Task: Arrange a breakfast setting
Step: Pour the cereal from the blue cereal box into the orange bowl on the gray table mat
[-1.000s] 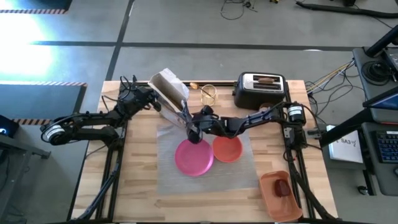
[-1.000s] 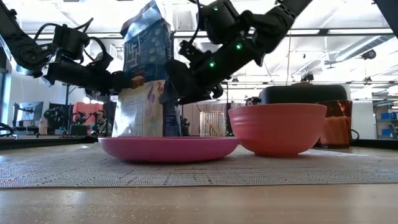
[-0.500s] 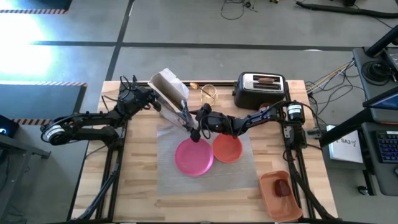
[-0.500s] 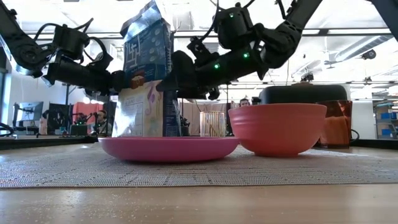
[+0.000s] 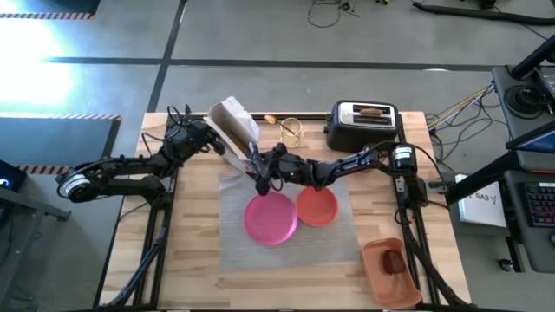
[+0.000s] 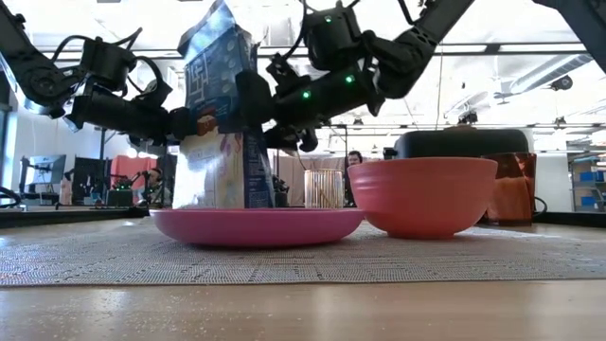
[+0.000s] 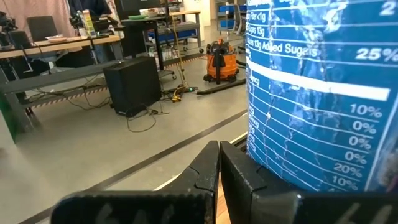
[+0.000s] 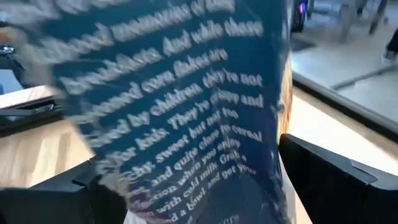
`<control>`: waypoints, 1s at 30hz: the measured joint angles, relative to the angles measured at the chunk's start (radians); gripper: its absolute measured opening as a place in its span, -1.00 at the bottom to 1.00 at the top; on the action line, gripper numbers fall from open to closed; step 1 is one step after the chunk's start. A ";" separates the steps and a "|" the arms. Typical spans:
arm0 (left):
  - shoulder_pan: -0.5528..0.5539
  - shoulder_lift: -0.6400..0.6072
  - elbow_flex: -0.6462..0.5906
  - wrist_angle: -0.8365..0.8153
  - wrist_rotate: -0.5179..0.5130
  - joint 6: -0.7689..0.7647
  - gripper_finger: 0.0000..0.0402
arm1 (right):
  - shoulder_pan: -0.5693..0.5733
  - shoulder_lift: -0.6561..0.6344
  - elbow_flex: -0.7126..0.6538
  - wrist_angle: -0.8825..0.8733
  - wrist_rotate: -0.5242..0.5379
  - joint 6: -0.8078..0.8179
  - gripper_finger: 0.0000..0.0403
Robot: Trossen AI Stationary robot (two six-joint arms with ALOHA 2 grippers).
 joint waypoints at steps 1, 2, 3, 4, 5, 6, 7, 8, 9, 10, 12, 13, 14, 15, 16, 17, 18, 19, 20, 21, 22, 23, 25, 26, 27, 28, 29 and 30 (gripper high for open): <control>0.000 0.000 0.000 0.000 0.000 0.000 -1.00 | 0.000 0.000 0.011 -0.029 0.001 0.010 0.78; 0.000 0.000 0.000 0.000 0.000 0.000 -1.00 | -0.001 0.000 0.020 -0.056 0.000 0.012 0.78; 0.000 0.000 0.000 0.000 0.000 0.000 -1.00 | -0.002 0.000 0.029 -0.080 0.000 0.013 0.78; 0.000 0.000 0.000 0.000 0.000 0.000 -1.00 | -0.001 0.000 0.037 -0.098 0.000 0.013 0.78; 0.000 0.000 0.000 0.000 0.000 0.000 -1.00 | -0.001 0.000 0.044 -0.113 0.000 0.013 0.78; 0.000 0.000 0.000 0.000 0.000 0.000 -1.00 | -0.001 0.000 0.051 -0.128 0.000 0.015 0.78; 0.000 0.000 0.000 0.000 0.000 0.000 -1.00 | -0.001 0.000 0.057 -0.137 0.000 0.023 0.78; 0.000 0.000 0.000 0.000 0.000 0.000 -1.00 | -0.001 0.000 0.063 -0.146 -0.001 0.035 0.78; 0.000 0.000 0.000 0.001 0.000 0.000 -1.00 | -0.001 0.000 0.069 -0.159 -0.001 0.040 0.78; 0.000 0.000 0.000 0.001 0.000 0.000 -1.00 | -0.001 0.000 0.075 -0.171 -0.001 0.041 0.78; 0.000 0.000 0.000 0.002 0.000 0.000 -1.00 | -0.001 0.000 0.082 -0.200 0.006 0.045 0.78; 0.000 0.000 0.000 0.004 0.001 0.000 -1.00 | -0.003 0.000 0.084 -0.215 0.015 0.049 0.78; 0.000 0.000 0.000 0.005 0.001 0.000 -1.00 | -0.005 0.000 0.085 -0.230 0.025 0.050 0.78; 0.000 0.000 0.000 0.006 0.003 0.000 -1.00 | -0.006 0.001 0.085 -0.241 0.037 0.051 0.77; 0.000 0.000 0.000 0.005 0.004 0.000 -1.00 | -0.006 0.002 0.084 -0.250 0.048 0.052 0.75; 0.000 0.000 0.000 0.005 0.004 0.000 -1.00 | -0.008 0.002 0.084 -0.256 0.056 0.052 0.73; 0.000 0.000 0.000 0.005 0.004 0.000 -1.00 | -0.009 0.002 0.084 -0.262 0.060 0.052 0.70; 0.000 0.000 0.000 0.005 0.004 0.000 -1.00 | -0.010 0.002 0.084 -0.267 0.062 0.051 0.66; 0.000 0.000 0.000 0.005 0.004 0.000 -1.00 | -0.012 0.002 0.084 -0.274 0.064 0.051 0.62; 0.000 0.000 0.000 0.005 0.003 0.000 -1.00 | -0.013 0.002 0.084 -0.278 0.068 0.051 0.58; 0.000 0.000 0.000 0.005 0.003 0.000 -1.00 | -0.013 0.002 0.084 -0.279 0.068 0.051 0.54; 0.000 0.000 0.000 0.005 0.003 0.000 -1.00 | -0.013 0.002 0.084 -0.279 0.069 0.049 0.49; 0.000 0.000 0.000 0.005 0.003 0.000 -1.00 | -0.015 0.002 0.084 -0.278 0.070 0.049 0.38; 0.000 0.000 0.000 0.006 0.003 0.000 -1.00 | -0.016 0.002 0.084 -0.278 0.071 0.049 0.32; 0.000 0.000 0.000 0.007 0.003 0.000 -1.00 | -0.017 0.002 0.084 -0.278 0.071 0.049 0.26; 0.000 0.000 0.000 0.011 0.003 0.000 -1.00 | -0.017 0.002 0.084 -0.278 0.072 0.049 0.20; 0.000 0.000 0.000 0.016 0.003 0.000 -1.00 | -0.018 0.002 0.084 -0.278 0.073 0.044 0.13; 0.000 0.000 0.000 0.023 0.003 0.000 -1.00 | -0.018 0.002 0.083 -0.278 0.074 0.035 0.07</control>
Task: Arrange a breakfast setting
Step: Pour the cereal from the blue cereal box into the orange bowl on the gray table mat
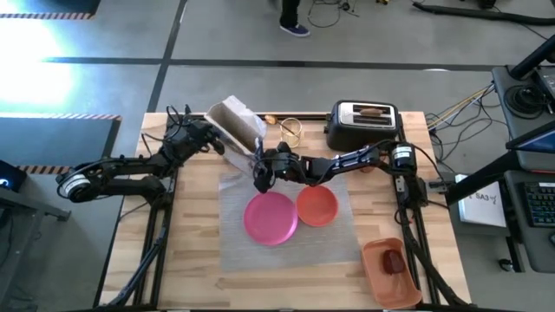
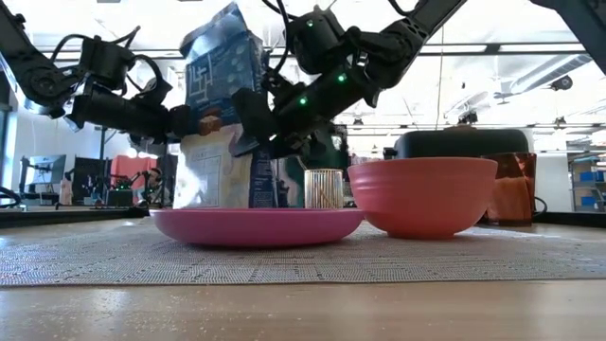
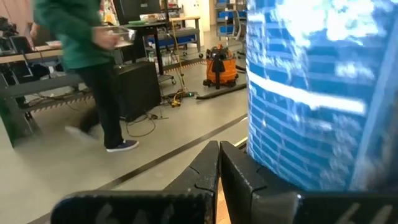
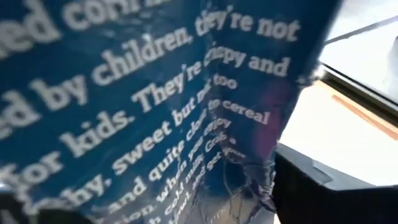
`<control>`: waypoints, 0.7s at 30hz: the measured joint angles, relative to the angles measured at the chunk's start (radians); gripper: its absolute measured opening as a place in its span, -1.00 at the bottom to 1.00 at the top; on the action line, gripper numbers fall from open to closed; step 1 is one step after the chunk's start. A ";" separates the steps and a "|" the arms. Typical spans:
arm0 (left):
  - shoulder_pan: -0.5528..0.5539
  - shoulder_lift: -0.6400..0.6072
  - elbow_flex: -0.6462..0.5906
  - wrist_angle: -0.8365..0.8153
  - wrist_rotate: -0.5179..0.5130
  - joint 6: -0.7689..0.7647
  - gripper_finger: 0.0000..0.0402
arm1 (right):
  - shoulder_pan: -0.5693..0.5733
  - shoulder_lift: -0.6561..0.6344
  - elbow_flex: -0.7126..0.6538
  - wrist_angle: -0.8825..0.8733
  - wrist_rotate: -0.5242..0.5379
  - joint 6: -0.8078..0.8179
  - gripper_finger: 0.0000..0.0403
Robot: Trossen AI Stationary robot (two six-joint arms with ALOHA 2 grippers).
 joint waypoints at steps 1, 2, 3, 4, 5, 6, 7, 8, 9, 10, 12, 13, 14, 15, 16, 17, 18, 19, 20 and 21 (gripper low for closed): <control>0.000 0.000 0.000 0.005 0.000 0.000 -1.00 | 0.000 0.000 0.000 0.000 0.001 -0.005 0.02; 0.000 0.000 0.000 0.008 -0.003 0.000 -1.00 | 0.000 0.000 0.000 0.000 0.001 -0.007 -0.03; 0.000 0.000 0.000 0.010 -0.004 0.000 -1.00 | 0.000 0.000 0.000 0.000 0.001 -0.009 -0.08; 0.000 0.000 0.000 0.010 -0.004 0.000 -1.00 | 0.000 0.000 0.000 0.000 0.001 -0.012 -0.12; 0.000 0.000 0.000 0.009 -0.004 0.000 -1.00 | 0.000 0.000 0.000 0.001 0.002 -0.015 -0.15; 0.000 0.000 0.000 0.009 -0.004 0.000 -1.00 | 0.000 0.000 0.000 0.001 0.002 -0.022 -0.18; 0.000 0.000 0.000 0.009 -0.004 0.000 -1.00 | 0.000 0.000 0.000 0.001 0.003 -0.029 -0.19; 0.000 0.000 0.000 0.010 -0.004 0.000 -1.00 | 0.000 0.000 0.003 -0.001 0.003 -0.034 -0.21; 0.000 0.000 0.000 0.009 -0.005 0.000 -1.00 | 0.000 0.000 0.008 -0.005 0.003 -0.042 -0.22; 0.001 0.000 0.000 0.009 -0.007 0.000 -1.00 | 0.000 0.000 0.015 -0.011 0.003 -0.048 -0.22; 0.001 0.000 0.000 0.010 -0.012 0.000 -1.00 | 0.000 0.000 0.036 -0.041 0.000 -0.055 -0.23; 0.001 0.000 0.000 0.011 -0.014 0.000 -1.00 | 0.000 0.000 0.050 -0.065 0.000 -0.059 -0.23; 0.001 -0.001 0.000 0.012 -0.016 -0.001 -1.00 | 0.000 -0.001 0.067 -0.098 0.001 -0.064 -0.23; 0.001 -0.001 0.000 0.013 -0.017 0.000 -1.00 | 0.000 -0.003 0.087 -0.136 0.001 -0.065 -0.23; 0.001 -0.001 0.000 0.014 -0.018 0.000 -1.00 | 0.000 -0.005 0.108 -0.178 0.001 -0.065 -0.24; 0.001 -0.002 0.000 0.014 -0.019 0.001 -1.00 | 0.000 -0.007 0.129 -0.219 0.001 -0.065 -0.24; 0.002 -0.003 0.000 0.015 -0.019 0.003 -1.00 | 0.000 -0.008 0.152 -0.258 0.001 -0.065 -0.24; 0.002 -0.004 0.000 0.017 -0.020 0.005 -1.00 | 0.000 -0.008 0.172 -0.292 0.001 -0.068 -0.24; 0.002 -0.005 0.000 0.019 -0.021 0.005 -1.00 | 0.000 -0.008 0.190 -0.319 0.002 -0.075 -0.24; 0.002 -0.005 0.000 0.021 -0.024 0.005 -1.00 | 0.000 -0.008 0.206 -0.339 0.002 -0.082 -0.25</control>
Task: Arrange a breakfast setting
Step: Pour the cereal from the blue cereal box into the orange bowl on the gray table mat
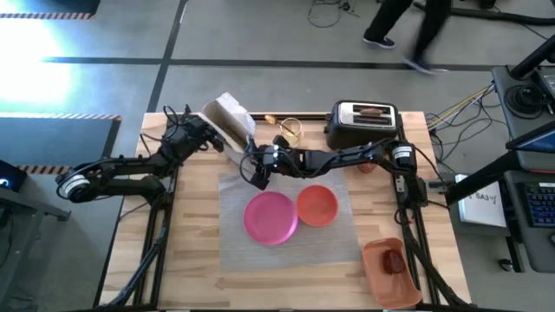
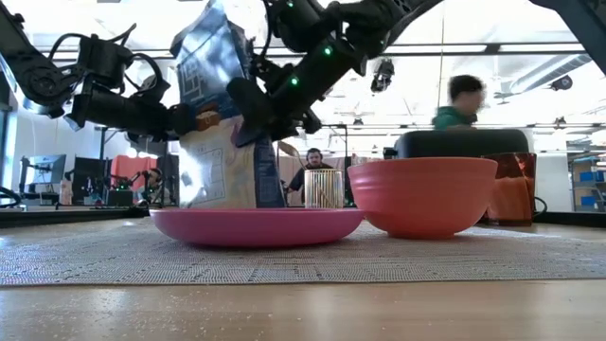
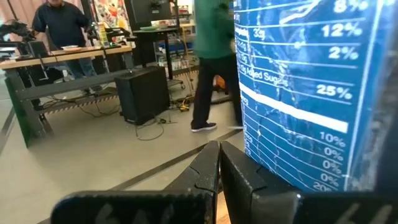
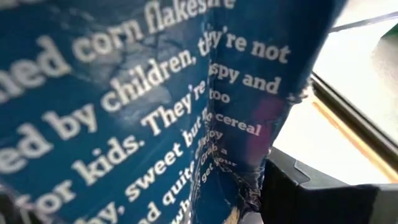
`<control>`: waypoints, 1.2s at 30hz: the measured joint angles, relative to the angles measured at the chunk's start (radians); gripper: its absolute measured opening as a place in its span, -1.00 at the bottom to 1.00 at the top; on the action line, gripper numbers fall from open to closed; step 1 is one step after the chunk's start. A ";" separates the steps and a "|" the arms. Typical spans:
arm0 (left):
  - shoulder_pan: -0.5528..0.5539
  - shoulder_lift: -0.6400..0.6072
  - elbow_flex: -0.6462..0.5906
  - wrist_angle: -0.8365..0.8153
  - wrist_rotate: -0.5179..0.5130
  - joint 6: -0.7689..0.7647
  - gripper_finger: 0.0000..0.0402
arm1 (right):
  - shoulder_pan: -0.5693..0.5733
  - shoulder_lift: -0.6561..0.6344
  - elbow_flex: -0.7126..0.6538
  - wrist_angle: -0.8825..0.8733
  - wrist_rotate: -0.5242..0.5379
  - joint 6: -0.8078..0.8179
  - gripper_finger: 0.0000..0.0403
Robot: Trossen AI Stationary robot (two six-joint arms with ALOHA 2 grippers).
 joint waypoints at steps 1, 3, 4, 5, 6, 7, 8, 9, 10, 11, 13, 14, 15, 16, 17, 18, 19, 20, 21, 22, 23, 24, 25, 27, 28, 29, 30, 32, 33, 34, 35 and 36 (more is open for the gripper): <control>0.000 -0.001 0.000 0.001 -0.007 0.000 -1.00 | 0.001 0.000 0.015 -0.018 0.000 -0.008 -0.26; 0.000 -0.002 0.000 0.003 -0.026 0.000 -1.00 | 0.001 0.000 0.046 -0.055 0.001 -0.024 -0.29; 0.000 -0.002 0.000 0.003 -0.034 0.000 -1.00 | 0.001 0.000 0.063 -0.077 0.001 -0.028 -0.31; 0.000 -0.002 0.000 0.003 -0.038 0.000 -1.00 | 0.001 0.000 0.081 -0.104 0.001 -0.033 -0.34; 0.000 -0.003 0.000 0.002 -0.039 -0.003 -1.00 | 0.001 -0.001 0.100 -0.134 0.001 -0.037 -0.37; 0.000 -0.004 0.000 0.001 -0.038 -0.005 -1.00 | 0.000 -0.002 0.117 -0.165 0.001 -0.042 -0.40; 0.000 -0.005 0.000 0.001 -0.038 -0.005 -1.00 | -0.002 -0.002 0.136 -0.195 0.000 -0.047 -0.40; 0.000 -0.008 0.000 -0.001 -0.038 -0.005 -1.00 | -0.005 -0.002 0.151 -0.222 -0.002 -0.053 -0.40; 0.000 -0.013 0.000 -0.003 -0.038 -0.007 -1.00 | -0.005 -0.002 0.165 -0.240 0.001 -0.059 -0.40; 0.000 -0.018 0.000 -0.003 -0.038 -0.013 -1.00 | -0.006 -0.002 0.180 -0.260 0.012 -0.069 -0.40; -0.001 -0.031 0.000 -0.004 -0.030 -0.032 -1.00 | -0.006 -0.002 0.217 -0.320 0.050 -0.095 -0.40; -0.002 -0.038 0.000 -0.004 -0.022 -0.043 -1.00 | -0.006 -0.002 0.240 -0.362 0.077 -0.106 -0.40; -0.003 -0.047 0.000 -0.006 -0.003 -0.056 -1.00 | -0.007 -0.003 0.269 -0.411 0.106 -0.118 -0.42; -0.003 -0.054 0.000 -0.007 0.022 -0.069 -1.00 | -0.009 -0.004 0.299 -0.469 0.135 -0.125 -0.43; -0.003 -0.063 0.000 -0.007 0.053 -0.082 -1.00 | -0.013 -0.004 0.330 -0.530 0.163 -0.128 -0.43; -0.003 -0.074 0.000 -0.007 0.089 -0.094 -1.00 | -0.018 -0.004 0.361 -0.591 0.186 -0.126 -0.43; -0.003 -0.084 0.000 -0.007 0.125 -0.105 -1.00 | -0.024 -0.004 0.393 -0.644 0.203 -0.124 -0.43; -0.003 -0.096 0.000 -0.006 0.162 -0.113 -1.00 | -0.028 -0.004 0.424 -0.686 0.213 -0.120 -0.43; -0.004 -0.109 0.000 -0.003 0.190 -0.121 -1.00 | -0.032 -0.004 0.453 -0.721 0.216 -0.118 -0.43; -0.005 -0.121 0.000 -0.003 0.212 -0.125 -1.00 | -0.035 -0.004 0.484 -0.755 0.221 -0.115 -0.43; -0.004 -0.133 0.000 -0.004 0.221 -0.130 -1.00 | -0.037 -0.004 0.512 -0.792 0.225 -0.114 -0.43; -0.004 -0.144 0.000 -0.005 0.233 -0.137 -1.00 | -0.036 -0.006 0.539 -0.832 0.224 -0.110 -0.44; -0.003 -0.154 0.000 -0.009 0.242 -0.139 -1.00 | -0.034 -0.008 0.569 -0.878 0.213 -0.099 -0.44; -0.003 -0.172 0.000 -0.026 0.264 -0.139 -1.00 | -0.032 -0.008 0.626 -0.980 0.177 -0.054 -0.44; -0.004 -0.179 0.000 -0.033 0.266 -0.139 -1.00 | -0.031 -0.008 0.652 -1.026 0.155 -0.027 -0.44; -0.003 -0.186 0.000 -0.042 0.266 -0.140 -1.00 | -0.027 -0.008 0.676 -1.063 0.131 0.000 -0.44; -0.003 -0.190 0.000 -0.045 0.265 -0.140 -1.00 | -0.024 -0.008 0.696 -1.091 0.111 0.021 -0.44; -0.003 -0.194 0.000 -0.045 0.265 -0.140 -1.00 | -0.012 -0.009 0.732 -1.125 0.086 0.044 -0.45; -0.003 -0.195 0.000 -0.045 0.265 -0.140 -1.00 | -0.006 -0.009 0.753 -1.148 0.073 0.057 -0.45; -0.003 -0.195 0.000 -0.045 0.265 -0.140 -1.00 | 0.001 -0.010 0.773 -1.176 0.054 0.075 -0.45; -0.003 -0.194 0.000 -0.045 0.264 -0.140 -1.00 | 0.006 -0.010 0.790 -1.208 0.032 0.101 -0.45; -0.003 -0.194 0.000 -0.048 0.264 -0.143 -1.00 | 0.010 -0.011 0.809 -1.248 0.003 0.127 -0.45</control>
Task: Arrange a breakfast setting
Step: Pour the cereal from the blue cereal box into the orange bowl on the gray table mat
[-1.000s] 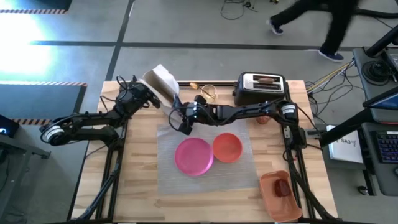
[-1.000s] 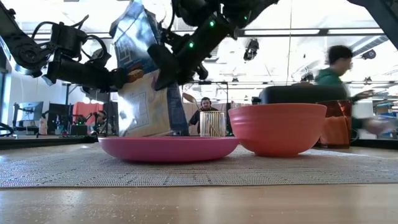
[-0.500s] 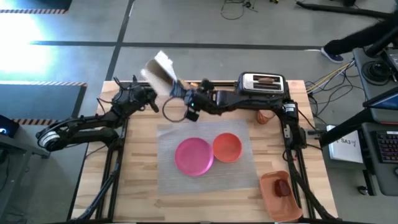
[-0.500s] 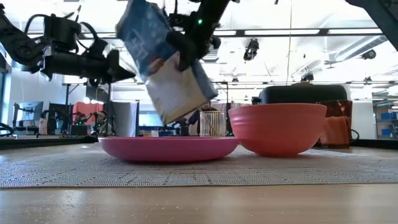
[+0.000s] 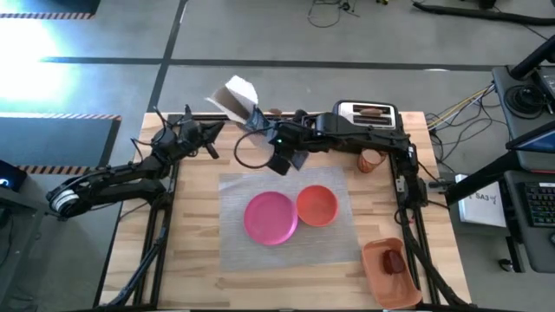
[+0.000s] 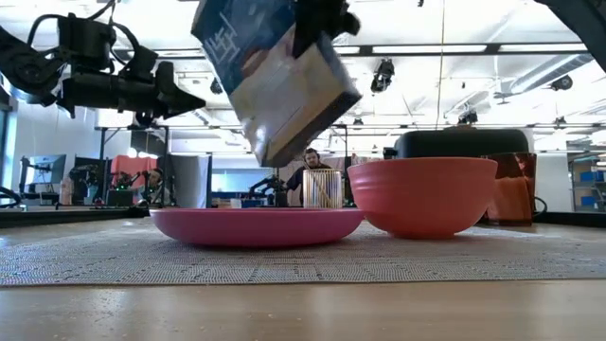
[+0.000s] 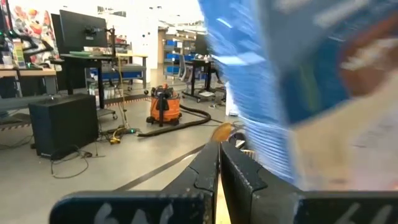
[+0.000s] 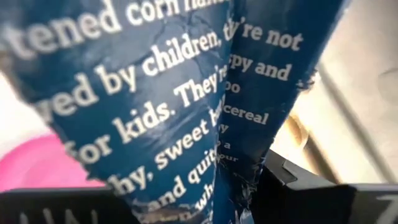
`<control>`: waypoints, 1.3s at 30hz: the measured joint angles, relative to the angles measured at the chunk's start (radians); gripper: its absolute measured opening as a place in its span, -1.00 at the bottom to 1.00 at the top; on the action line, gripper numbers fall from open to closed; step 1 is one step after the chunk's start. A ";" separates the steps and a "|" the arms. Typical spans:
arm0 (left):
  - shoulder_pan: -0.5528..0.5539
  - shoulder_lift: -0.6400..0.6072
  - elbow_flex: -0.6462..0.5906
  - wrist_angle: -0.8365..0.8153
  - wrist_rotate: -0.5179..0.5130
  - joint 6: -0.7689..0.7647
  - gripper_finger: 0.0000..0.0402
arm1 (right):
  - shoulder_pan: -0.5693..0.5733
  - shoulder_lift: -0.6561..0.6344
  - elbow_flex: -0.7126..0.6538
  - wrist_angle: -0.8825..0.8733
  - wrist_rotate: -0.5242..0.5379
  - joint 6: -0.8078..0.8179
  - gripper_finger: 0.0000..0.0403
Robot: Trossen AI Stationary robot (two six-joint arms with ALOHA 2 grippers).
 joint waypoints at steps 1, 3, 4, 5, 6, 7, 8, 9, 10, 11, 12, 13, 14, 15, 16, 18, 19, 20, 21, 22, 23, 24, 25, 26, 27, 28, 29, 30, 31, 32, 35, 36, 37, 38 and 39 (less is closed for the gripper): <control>0.000 0.000 0.000 -0.004 0.000 0.000 -1.00 | 0.004 0.000 0.016 -0.038 -0.027 0.037 -0.45; 0.000 0.000 0.000 -0.007 -0.001 0.000 -1.00 | 0.013 -0.002 0.041 -0.115 -0.071 0.114 -0.45; 0.000 0.000 0.000 -0.009 -0.002 0.000 -1.00 | 0.019 -0.006 0.042 -0.148 -0.084 0.152 -0.45; 0.000 0.000 0.000 -0.010 -0.003 0.000 -1.00 | 0.026 -0.014 0.040 -0.185 -0.091 0.192 -0.45; 0.000 0.000 0.000 -0.011 -0.003 0.000 -1.00 | 0.033 -0.019 0.039 -0.226 -0.097 0.235 -0.45; 0.000 0.000 0.000 -0.011 -0.003 0.000 -1.00 | 0.043 -0.022 0.039 -0.269 -0.103 0.282 -0.45; 0.000 0.001 0.000 -0.013 -0.003 0.000 -1.00 | 0.052 -0.024 0.039 -0.303 -0.106 0.328 -0.45; 0.000 0.001 0.000 -0.020 -0.003 0.000 -1.00 | 0.063 -0.026 0.035 -0.317 -0.113 0.364 -0.45; 0.000 0.001 0.000 -0.028 -0.003 0.000 -1.00 | 0.073 -0.035 0.032 -0.309 -0.135 0.388 -0.45; 0.000 0.001 0.000 -0.036 -0.004 -0.002 -1.00 | 0.082 -0.041 0.032 -0.288 -0.170 0.411 -0.45; 0.000 0.002 0.000 -0.045 -0.004 -0.006 -1.00 | 0.092 -0.043 0.033 -0.272 -0.204 0.441 -0.45; 0.000 0.003 0.000 -0.059 -0.005 -0.014 -1.00 | 0.103 -0.049 0.037 -0.270 -0.223 0.477 -0.45; 0.000 0.003 -0.001 -0.072 -0.005 -0.023 -1.00 | 0.115 -0.057 0.037 -0.276 -0.231 0.511 -0.45; 0.000 0.005 -0.001 -0.078 -0.005 -0.026 -1.00 | 0.125 -0.067 0.037 -0.289 -0.238 0.538 -0.45; 0.000 0.006 -0.001 -0.080 -0.005 -0.026 -1.00 | 0.133 -0.079 0.037 -0.305 -0.254 0.559 -0.45; 0.000 0.006 -0.001 -0.086 -0.006 -0.034 -1.00 | 0.150 -0.096 0.037 -0.304 -0.254 0.617 -0.45; 0.000 0.006 -0.001 -0.084 -0.006 -0.042 -1.00 | 0.160 -0.105 0.037 -0.295 -0.240 0.648 -0.45; 0.000 0.005 -0.001 -0.079 -0.006 -0.051 -1.00 | 0.173 -0.115 0.036 -0.287 -0.231 0.674 -0.45; 0.000 0.004 -0.001 -0.073 -0.006 -0.056 -1.00 | 0.187 -0.122 0.036 -0.287 -0.227 0.699 -0.45; 0.000 0.003 -0.001 -0.069 -0.006 -0.061 -1.00 | 0.202 -0.126 0.036 -0.292 -0.232 0.728 -0.45; 0.000 0.002 -0.001 -0.063 -0.006 -0.067 -1.00 | 0.219 -0.131 0.036 -0.297 -0.242 0.759 -0.45; 0.000 0.002 -0.001 -0.050 -0.006 -0.071 -1.00 | 0.235 -0.138 0.036 -0.301 -0.253 0.784 -0.45; 0.000 0.002 -0.001 -0.038 -0.006 -0.074 -1.00 | 0.252 -0.142 0.035 -0.299 -0.259 0.802 -0.45; -0.001 0.001 -0.001 -0.029 -0.006 -0.080 -1.00 | 0.269 -0.145 0.035 -0.295 -0.260 0.818 -0.45; -0.001 0.000 -0.001 -0.025 -0.006 -0.086 -1.00 | 0.284 -0.148 0.035 -0.292 -0.260 0.835 -0.45; -0.001 0.001 -0.001 -0.024 -0.006 -0.094 -1.00 | 0.300 -0.150 0.035 -0.293 -0.262 0.852 -0.45; -0.001 0.001 -0.002 -0.021 -0.006 -0.101 -1.00 | 0.317 -0.151 0.035 -0.295 -0.265 0.868 -0.45; -0.001 0.001 -0.002 -0.017 -0.006 -0.107 -1.00 | 0.332 -0.151 0.035 -0.297 -0.271 0.889 -0.45; -0.001 0.001 -0.002 -0.016 -0.006 -0.111 -1.00 | 0.350 -0.151 0.035 -0.298 -0.278 0.911 -0.45; -0.001 0.001 -0.002 -0.015 -0.006 -0.117 -1.00 | 0.370 -0.151 0.035 -0.297 -0.291 0.934 -0.45; -0.001 0.001 -0.002 -0.013 -0.006 -0.136 -1.00 | 0.427 -0.151 0.035 -0.293 -0.355 1.001 -0.45; -0.001 0.001 -0.002 -0.009 -0.006 -0.146 -1.00 | 0.448 -0.151 0.035 -0.294 -0.367 1.024 -0.45; -0.001 0.001 -0.002 -0.007 -0.006 -0.156 -1.00 | 0.466 -0.151 0.034 -0.295 -0.368 1.050 -0.45; -0.001 0.001 -0.002 -0.007 -0.006 -0.163 -1.00 | 0.483 -0.151 0.034 -0.296 -0.362 1.087 -0.45; -0.001 0.001 -0.002 -0.007 -0.006 -0.172 -1.00 | 0.498 -0.151 0.032 -0.296 -0.351 1.128 -0.45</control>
